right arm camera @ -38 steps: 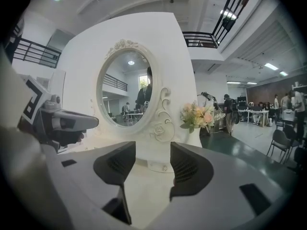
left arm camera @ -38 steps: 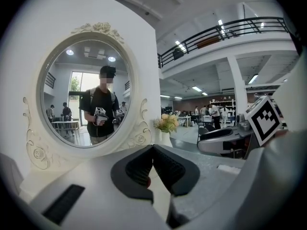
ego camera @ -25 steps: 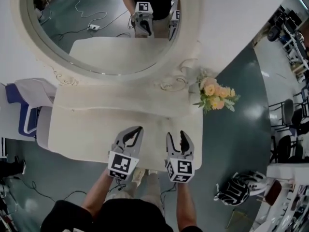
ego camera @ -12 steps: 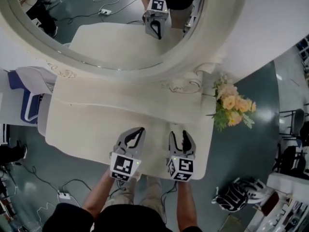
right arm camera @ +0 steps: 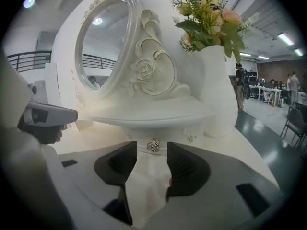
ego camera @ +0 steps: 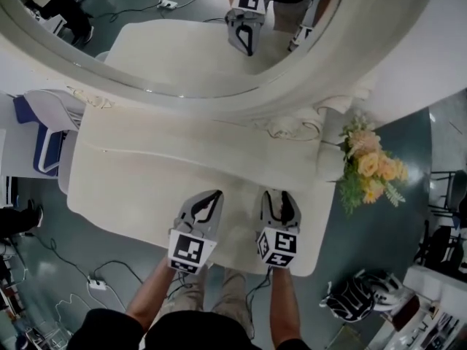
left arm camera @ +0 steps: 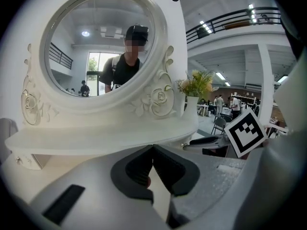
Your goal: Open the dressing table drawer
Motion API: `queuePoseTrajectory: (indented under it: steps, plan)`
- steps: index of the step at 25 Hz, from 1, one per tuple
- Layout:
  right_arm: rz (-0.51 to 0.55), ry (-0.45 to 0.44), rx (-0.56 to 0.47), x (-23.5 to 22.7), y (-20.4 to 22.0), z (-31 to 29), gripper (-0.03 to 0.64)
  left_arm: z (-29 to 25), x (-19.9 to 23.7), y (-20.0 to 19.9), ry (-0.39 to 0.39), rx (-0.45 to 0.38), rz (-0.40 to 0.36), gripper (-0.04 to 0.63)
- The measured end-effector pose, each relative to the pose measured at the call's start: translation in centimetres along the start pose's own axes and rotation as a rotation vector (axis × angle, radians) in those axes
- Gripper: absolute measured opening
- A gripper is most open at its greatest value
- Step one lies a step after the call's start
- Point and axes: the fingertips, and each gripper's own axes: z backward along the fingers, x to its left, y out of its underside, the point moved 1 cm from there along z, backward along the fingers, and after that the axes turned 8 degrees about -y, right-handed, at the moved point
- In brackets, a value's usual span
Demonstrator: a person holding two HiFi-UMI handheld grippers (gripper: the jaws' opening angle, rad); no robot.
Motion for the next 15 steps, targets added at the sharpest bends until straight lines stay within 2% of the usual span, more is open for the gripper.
queuePoseTrajectory:
  steps: [9, 15]
  plan:
    - [0.005, -0.001, -0.008, -0.2, 0.2, -1.2, 0.173, -0.3, 0.3, 1.6, -0.009, 0.020, 0.008, 0.003]
    - [0.011, 0.013, -0.007, -0.4, 0.0, -1.5, 0.129, -0.3, 0.4, 1.5, -0.010, 0.014, 0.013, 0.003]
